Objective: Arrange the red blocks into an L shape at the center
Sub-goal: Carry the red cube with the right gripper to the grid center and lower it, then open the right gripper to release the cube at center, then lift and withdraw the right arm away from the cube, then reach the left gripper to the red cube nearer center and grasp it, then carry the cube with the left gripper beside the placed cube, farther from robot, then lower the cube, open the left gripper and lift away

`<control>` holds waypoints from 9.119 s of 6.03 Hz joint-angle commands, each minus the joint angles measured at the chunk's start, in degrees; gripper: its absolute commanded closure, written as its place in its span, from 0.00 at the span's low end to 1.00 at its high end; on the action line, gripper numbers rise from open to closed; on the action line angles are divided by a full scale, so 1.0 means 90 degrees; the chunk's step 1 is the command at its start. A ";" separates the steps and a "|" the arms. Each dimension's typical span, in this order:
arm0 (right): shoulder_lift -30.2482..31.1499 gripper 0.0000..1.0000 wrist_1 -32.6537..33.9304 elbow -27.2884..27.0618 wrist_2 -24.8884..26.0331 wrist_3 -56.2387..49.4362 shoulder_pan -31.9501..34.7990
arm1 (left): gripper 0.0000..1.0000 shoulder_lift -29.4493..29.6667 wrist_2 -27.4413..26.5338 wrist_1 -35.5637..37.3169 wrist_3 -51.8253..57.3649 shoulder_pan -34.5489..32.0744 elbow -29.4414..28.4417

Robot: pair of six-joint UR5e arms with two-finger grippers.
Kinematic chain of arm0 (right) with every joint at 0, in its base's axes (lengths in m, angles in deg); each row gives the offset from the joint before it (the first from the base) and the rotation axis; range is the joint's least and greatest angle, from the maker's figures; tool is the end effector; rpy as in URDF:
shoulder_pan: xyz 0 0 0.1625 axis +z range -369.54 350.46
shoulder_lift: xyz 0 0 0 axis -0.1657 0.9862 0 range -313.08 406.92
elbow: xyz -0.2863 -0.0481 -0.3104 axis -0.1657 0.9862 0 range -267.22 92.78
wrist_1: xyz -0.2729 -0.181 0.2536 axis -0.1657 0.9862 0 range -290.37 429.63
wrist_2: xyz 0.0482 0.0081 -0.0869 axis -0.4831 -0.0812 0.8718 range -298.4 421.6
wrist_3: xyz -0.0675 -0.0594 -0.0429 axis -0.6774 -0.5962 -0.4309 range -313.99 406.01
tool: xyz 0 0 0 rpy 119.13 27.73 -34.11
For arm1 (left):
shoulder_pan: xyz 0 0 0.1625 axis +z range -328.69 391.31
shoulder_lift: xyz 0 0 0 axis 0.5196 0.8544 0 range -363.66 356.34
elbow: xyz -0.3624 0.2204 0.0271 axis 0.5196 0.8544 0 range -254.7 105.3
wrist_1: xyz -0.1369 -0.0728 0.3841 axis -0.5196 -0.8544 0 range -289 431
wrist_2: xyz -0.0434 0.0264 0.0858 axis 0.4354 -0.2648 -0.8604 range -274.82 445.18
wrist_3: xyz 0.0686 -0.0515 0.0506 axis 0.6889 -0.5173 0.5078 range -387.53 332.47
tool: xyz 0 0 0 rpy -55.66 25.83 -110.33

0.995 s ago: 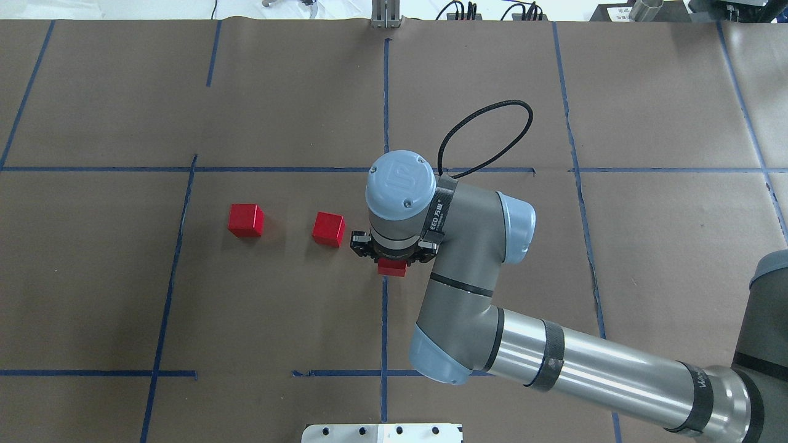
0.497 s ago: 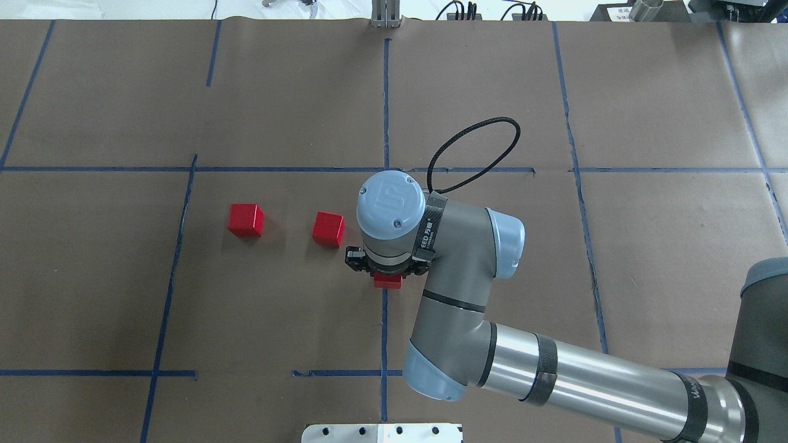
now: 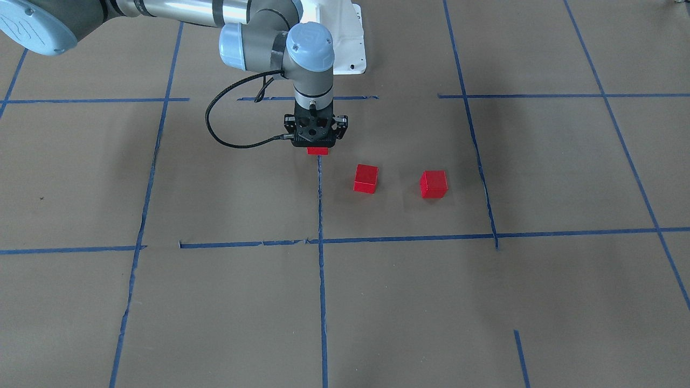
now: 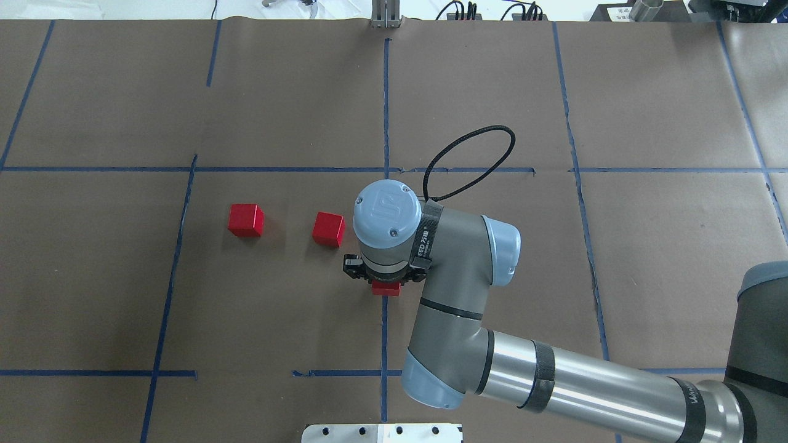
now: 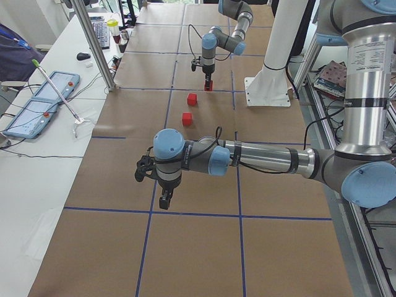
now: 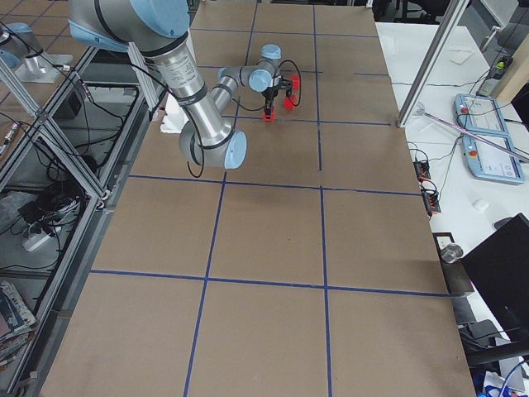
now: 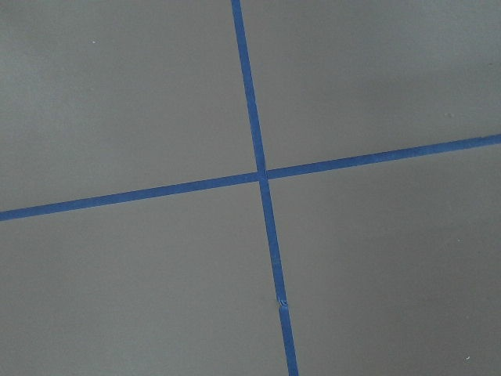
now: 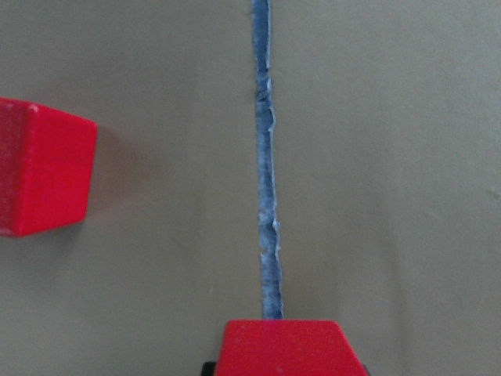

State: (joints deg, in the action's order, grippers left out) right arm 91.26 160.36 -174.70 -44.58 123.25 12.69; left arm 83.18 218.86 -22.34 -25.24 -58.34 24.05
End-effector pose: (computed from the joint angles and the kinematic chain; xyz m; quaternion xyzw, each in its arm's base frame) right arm -0.6341 -0.3731 0.1948 -0.0175 -0.3810 0.0255 0.9241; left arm -0.0616 -0.4769 0.6043 0.0785 0.3696 0.0503 0.9245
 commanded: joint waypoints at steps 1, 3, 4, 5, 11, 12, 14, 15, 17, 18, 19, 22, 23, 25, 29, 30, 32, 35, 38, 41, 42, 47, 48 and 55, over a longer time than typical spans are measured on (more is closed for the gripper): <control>0.0005 0.64 -0.0003 0.0023 0.0000 -0.0018 -0.0028 | 0.00 -0.0001 0.0000 0.0000 0.0000 0.0000 -0.0006; 0.0005 0.40 -0.0003 0.0033 0.0010 -0.0028 -0.0038 | 0.00 -0.0001 0.0000 0.0000 0.0000 0.0000 -0.0006; 0.0005 0.30 -0.0012 0.0052 0.0020 -0.0028 -0.0038 | 0.00 -0.0001 0.0000 0.0000 0.0000 0.0000 -0.0006; 0.0005 0.30 -0.0012 0.0053 0.0020 -0.0028 -0.0038 | 0.00 -0.0001 0.0000 0.0010 0.0000 0.0000 -0.0006; 0.0015 0.01 0.0366 -0.0592 -0.0708 -0.0969 0.1070 | 0.00 0.0029 0.0048 -0.0300 0.0029 0.0048 0.0218; 0.0170 0.01 0.0533 -0.0592 -0.1080 -0.1623 0.1646 | 0.00 0.0000 0.0097 -0.0970 -0.0058 0.0184 0.0200; 0.0929 0.01 0.0564 -0.0650 -0.1891 -0.3408 0.2934 | 0.00 0.0116 0.0137 -0.1026 -0.0176 0.0904 0.0635; 0.1494 0.01 0.0564 -0.0834 -0.2059 -0.4538 0.3511 | 0.00 0.0320 0.0137 -0.1016 -0.0650 0.1295 0.0793; 0.2665 0.01 0.0564 -0.1215 -0.2187 -0.6708 0.4451 | 0.00 0.1119 0.0059 -0.1025 -0.2297 0.2358 0.0834; 0.3222 0.01 0.0564 -0.1362 -0.2342 -0.7578 0.4899 | 0.00 0.1480 0.0039 -0.1016 -0.2991 0.2779 0.0853; 0.3798 0.01 0.0535 -0.1441 -0.2556 -0.8534 0.5464 | 0.00 0.1899 -0.0299 -0.1006 -0.3752 0.3305 0.0854; 0.5557 0.01 0.0496 -0.1871 -0.2607 -1.0290 0.6668 | 0.00 0.2848 -0.1374 -0.0851 -0.5620 0.5015 0.0776; 0.5958 0.01 0.0486 -0.1871 -0.2849 -1.0553 0.6942 | 0.00 0.3363 -0.1812 -0.0444 -0.6041 0.5445 0.0660; 0.6050 0.01 0.0476 -0.1901 -0.2929 -1.0575 0.7091 | 0.00 0.3942 -0.2360 -0.0254 -0.6326 0.5984 0.0193; 0.6050 0.01 0.0476 -0.1891 -0.2930 -1.0546 0.7091 | 0.00 0.4558 -0.2744 -0.0303 -0.6533 0.6357 -0.0726; 0.6050 0.01 0.0476 -0.1891 -0.2929 -1.0546 0.7091 | 0.00 0.4744 -0.2744 -0.0332 -0.6717 0.6357 -0.0999; 0.6050 0.01 0.0476 -0.1871 -0.2929 -1.0546 0.7091 | 0.00 0.4794 -0.2744 -0.0332 -0.6806 0.6464 -0.1196; 0.6050 0.01 0.0486 -0.1861 -0.2929 -1.0546 0.7091 | 0.03 0.4882 -0.2734 -0.0479 -0.6797 0.6504 -0.1568; 0.6050 0.01 0.0486 -0.1861 -0.2929 -1.0507 0.7081 | 0.78 0.5105 -0.2734 -0.0382 -0.6846 0.6543 -0.1558; 0.6040 0.01 0.0486 -0.1861 -0.2929 -1.0478 0.7091 | 0.84 0.5700 -0.2880 -0.0342 -0.8218 0.6873 -0.1839; 0.6040 0.01 0.0486 -0.1852 -0.2920 -1.0468 0.7081 | 0.84 0.6051 -0.3113 -0.0332 -0.8484 0.7068 -0.2199; 0.6031 0.01 0.0486 -0.1842 -0.2920 -1.0448 0.7081 | 0.83 0.6269 -0.3291 0.0098 -0.8662 0.7217 -0.2330; 0.6031 0.01 0.0486 -0.1842 -0.2920 -1.0448 0.7081 | 0.83 0.6269 -0.3281 0.0098 -0.8653 0.7217 -0.2320; 0.6021 0.01 0.0486 -0.1822 -0.2891 -1.0458 0.7081 | 0.83 0.6035 -0.3242 0.0098 -0.8574 0.7411 -0.1939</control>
State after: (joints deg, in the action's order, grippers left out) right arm 145.50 164.73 -191.13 -70.65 29.13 76.42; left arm 137.41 189.75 -21.52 -102.33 7.64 6.66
